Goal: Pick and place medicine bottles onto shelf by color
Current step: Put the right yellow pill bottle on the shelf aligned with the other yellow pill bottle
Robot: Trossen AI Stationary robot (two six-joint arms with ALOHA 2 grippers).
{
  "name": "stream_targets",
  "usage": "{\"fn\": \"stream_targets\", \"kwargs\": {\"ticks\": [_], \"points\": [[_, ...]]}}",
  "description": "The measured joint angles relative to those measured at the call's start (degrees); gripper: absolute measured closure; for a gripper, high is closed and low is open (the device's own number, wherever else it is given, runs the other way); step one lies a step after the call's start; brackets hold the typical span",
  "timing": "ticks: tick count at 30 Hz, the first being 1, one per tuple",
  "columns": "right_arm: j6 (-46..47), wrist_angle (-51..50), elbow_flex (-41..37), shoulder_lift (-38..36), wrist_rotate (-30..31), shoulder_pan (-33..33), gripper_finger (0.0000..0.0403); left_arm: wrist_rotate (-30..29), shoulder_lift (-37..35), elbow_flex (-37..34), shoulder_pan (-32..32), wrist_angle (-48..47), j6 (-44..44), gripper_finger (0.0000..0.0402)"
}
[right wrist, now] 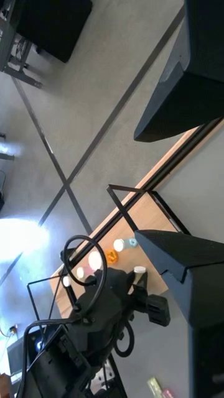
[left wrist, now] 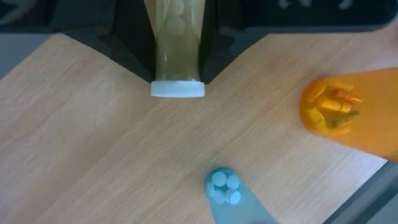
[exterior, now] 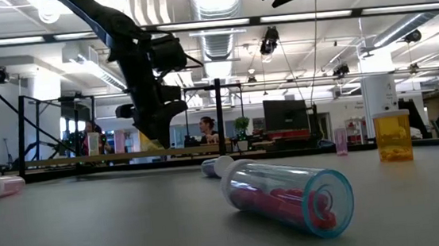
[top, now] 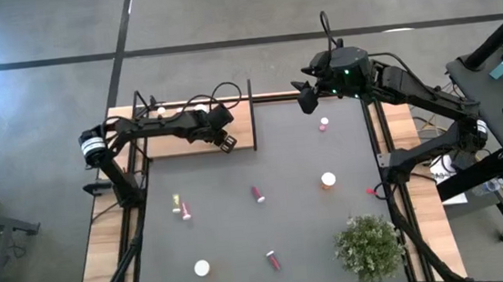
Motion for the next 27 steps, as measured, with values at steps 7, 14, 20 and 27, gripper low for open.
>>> {"fn": "stream_targets", "kwargs": {"ticks": [7,14,20,27], "points": [[0.0,0.0,0.0,0.0,0.0,0.0,0.0170,0.0,-2.7,0.0,-0.3,0.0,0.0,0.0310],[0.0,0.0,0.0,0.0,0.0,0.0,0.0170,-2.4,-7.7,-4.3,-2.3,9.3,0.1,0.0309],[0.0,0.0,0.0,0.0,0.0,0.0,0.0170,-9.1,-12.8,-15.4,-5.7,30.1,0.6,0.0308],[0.0,0.0,0.0,0.0,0.0,0.0,0.0170,-16.3,-14.7,-33.1,-9.5,66.2,4.5,0.0308]]}}
